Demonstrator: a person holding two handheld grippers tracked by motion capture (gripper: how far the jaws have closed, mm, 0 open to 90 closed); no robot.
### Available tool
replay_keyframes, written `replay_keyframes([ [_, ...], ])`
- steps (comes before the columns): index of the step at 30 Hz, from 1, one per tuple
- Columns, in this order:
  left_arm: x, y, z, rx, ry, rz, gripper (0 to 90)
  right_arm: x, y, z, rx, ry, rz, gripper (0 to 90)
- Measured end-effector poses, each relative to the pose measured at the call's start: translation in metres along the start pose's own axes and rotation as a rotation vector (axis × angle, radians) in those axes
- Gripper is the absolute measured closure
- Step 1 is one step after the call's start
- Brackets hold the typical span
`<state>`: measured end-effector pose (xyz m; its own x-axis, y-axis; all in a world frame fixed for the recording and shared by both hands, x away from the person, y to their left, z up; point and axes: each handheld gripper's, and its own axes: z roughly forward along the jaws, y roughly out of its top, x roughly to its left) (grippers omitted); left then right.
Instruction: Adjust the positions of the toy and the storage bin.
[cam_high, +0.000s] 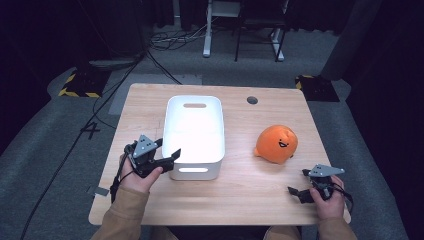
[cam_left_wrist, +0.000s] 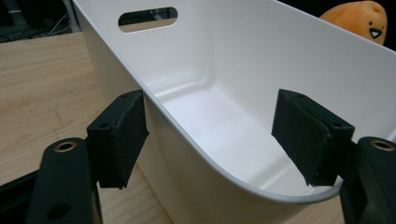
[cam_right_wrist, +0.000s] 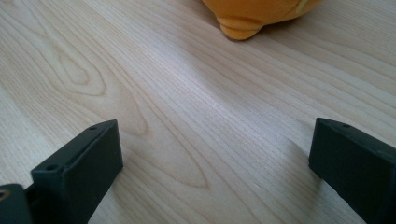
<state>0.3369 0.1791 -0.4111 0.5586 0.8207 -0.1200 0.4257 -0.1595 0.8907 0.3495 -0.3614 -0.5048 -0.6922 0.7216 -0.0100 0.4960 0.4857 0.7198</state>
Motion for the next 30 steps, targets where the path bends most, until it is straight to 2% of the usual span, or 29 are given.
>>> replay_keyframes([
  [16,-0.036,-0.003,0.0,0.028,-0.085,0.058,26.1,0.0,0.0,0.0,-0.001,-0.001,0.0,2.7],
  [24,-0.055,-0.004,-0.003,0.049,-0.084,0.078,25.9,0.0,0.0,0.0,0.001,0.0,0.0,2.7],
  [30,-0.067,-0.005,-0.002,0.058,-0.101,0.085,24.7,0.0,0.0,0.0,-0.001,-0.001,0.001,2.7],
])
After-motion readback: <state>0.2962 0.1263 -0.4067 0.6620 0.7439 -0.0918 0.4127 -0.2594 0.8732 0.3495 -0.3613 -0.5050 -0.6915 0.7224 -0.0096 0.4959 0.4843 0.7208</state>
